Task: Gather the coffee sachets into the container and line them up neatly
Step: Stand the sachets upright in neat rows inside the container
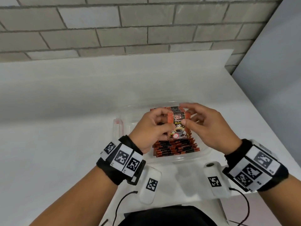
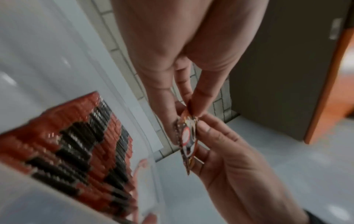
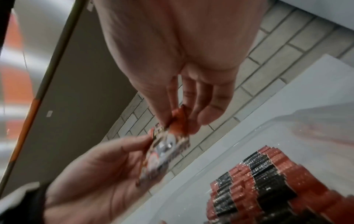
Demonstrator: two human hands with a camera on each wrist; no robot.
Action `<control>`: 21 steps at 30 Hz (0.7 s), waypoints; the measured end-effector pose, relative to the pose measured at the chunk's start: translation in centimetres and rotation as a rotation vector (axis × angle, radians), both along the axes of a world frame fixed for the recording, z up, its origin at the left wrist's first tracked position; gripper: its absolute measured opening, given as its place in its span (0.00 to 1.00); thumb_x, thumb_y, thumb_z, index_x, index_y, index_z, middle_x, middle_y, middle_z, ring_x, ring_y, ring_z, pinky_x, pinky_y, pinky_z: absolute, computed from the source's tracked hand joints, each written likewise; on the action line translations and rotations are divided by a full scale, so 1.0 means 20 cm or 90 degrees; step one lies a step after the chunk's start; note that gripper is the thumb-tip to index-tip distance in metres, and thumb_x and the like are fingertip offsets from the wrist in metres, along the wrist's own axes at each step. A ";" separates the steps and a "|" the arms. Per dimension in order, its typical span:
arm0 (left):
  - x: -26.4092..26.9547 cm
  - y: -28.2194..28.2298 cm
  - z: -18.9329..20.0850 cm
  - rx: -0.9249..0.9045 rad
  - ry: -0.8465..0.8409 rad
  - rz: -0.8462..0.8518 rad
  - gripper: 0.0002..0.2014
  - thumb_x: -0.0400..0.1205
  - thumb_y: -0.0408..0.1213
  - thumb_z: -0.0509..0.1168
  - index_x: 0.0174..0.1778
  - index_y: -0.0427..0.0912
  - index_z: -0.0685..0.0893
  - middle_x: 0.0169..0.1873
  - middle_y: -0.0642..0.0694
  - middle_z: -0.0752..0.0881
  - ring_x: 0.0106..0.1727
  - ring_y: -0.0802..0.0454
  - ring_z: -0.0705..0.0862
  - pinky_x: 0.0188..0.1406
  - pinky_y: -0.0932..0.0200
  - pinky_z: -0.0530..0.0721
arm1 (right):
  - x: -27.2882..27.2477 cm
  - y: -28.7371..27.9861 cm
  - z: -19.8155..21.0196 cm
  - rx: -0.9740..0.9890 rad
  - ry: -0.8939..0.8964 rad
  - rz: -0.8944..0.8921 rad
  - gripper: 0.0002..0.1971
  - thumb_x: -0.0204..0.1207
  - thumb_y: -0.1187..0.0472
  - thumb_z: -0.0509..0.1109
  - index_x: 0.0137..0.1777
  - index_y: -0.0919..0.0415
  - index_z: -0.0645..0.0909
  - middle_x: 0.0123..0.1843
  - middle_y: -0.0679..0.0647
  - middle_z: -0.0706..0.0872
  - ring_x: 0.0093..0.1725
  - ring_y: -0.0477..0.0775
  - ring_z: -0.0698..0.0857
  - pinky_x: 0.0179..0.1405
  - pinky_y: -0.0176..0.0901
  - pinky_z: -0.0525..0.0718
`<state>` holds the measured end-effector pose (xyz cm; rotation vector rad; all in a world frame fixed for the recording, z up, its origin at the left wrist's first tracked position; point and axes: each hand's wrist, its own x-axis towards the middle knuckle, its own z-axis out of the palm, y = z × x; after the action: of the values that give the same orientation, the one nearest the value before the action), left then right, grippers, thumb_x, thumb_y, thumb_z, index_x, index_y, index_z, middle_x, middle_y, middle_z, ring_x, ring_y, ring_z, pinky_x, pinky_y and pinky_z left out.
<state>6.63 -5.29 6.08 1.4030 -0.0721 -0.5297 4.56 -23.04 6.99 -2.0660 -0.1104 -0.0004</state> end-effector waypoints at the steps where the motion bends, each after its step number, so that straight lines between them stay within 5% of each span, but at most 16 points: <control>1: 0.00 0.00 0.00 -0.023 0.029 0.003 0.08 0.79 0.25 0.67 0.49 0.43 0.82 0.40 0.46 0.87 0.40 0.50 0.88 0.38 0.54 0.89 | 0.01 -0.02 0.01 -0.005 0.025 0.017 0.21 0.75 0.65 0.73 0.64 0.42 0.79 0.45 0.45 0.84 0.39 0.52 0.86 0.42 0.40 0.84; 4: 0.04 0.07 -0.02 0.000 0.098 0.107 0.03 0.82 0.37 0.66 0.50 0.45 0.83 0.44 0.48 0.88 0.51 0.49 0.87 0.50 0.52 0.86 | 0.01 -0.10 0.01 -0.117 0.073 0.050 0.15 0.77 0.63 0.71 0.60 0.45 0.81 0.39 0.46 0.86 0.36 0.43 0.85 0.35 0.26 0.76; 8: 0.11 0.16 -0.09 0.065 0.232 0.193 0.09 0.83 0.42 0.63 0.57 0.46 0.78 0.52 0.45 0.78 0.61 0.43 0.79 0.61 0.38 0.81 | -0.03 -0.16 -0.03 -0.232 0.124 0.109 0.08 0.79 0.63 0.68 0.52 0.49 0.84 0.44 0.48 0.88 0.35 0.41 0.84 0.37 0.27 0.79; 12: 0.11 0.16 -0.13 0.069 0.296 0.168 0.18 0.83 0.42 0.62 0.68 0.43 0.72 0.60 0.41 0.73 0.68 0.34 0.74 0.64 0.32 0.76 | -0.05 -0.18 -0.06 -0.280 0.163 0.179 0.09 0.81 0.62 0.66 0.49 0.46 0.83 0.36 0.48 0.88 0.36 0.42 0.83 0.40 0.32 0.78; 15: 0.11 0.13 -0.15 0.055 0.334 0.136 0.16 0.82 0.42 0.61 0.65 0.43 0.72 0.66 0.38 0.71 0.66 0.27 0.75 0.56 0.37 0.78 | -0.04 -0.18 -0.08 -0.311 0.182 0.216 0.09 0.83 0.61 0.63 0.49 0.48 0.83 0.36 0.45 0.86 0.36 0.41 0.82 0.38 0.32 0.77; 17: 0.11 0.11 -0.15 0.041 0.357 0.123 0.08 0.81 0.41 0.61 0.55 0.44 0.75 0.65 0.38 0.72 0.55 0.29 0.81 0.46 0.43 0.80 | -0.04 -0.19 -0.10 -0.338 0.167 0.225 0.09 0.82 0.60 0.63 0.51 0.49 0.85 0.40 0.43 0.85 0.41 0.41 0.82 0.44 0.36 0.79; 21: 0.12 0.08 -0.15 0.031 0.373 0.122 0.03 0.81 0.41 0.61 0.48 0.46 0.75 0.62 0.38 0.73 0.50 0.33 0.81 0.40 0.45 0.81 | -0.04 -0.18 -0.09 -0.412 0.106 0.238 0.09 0.80 0.58 0.67 0.54 0.48 0.87 0.45 0.38 0.73 0.49 0.37 0.72 0.48 0.27 0.68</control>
<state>9.08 -3.72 3.01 1.2381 0.5436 -0.7642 3.85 -26.55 5.25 -2.6432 -0.4401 0.4935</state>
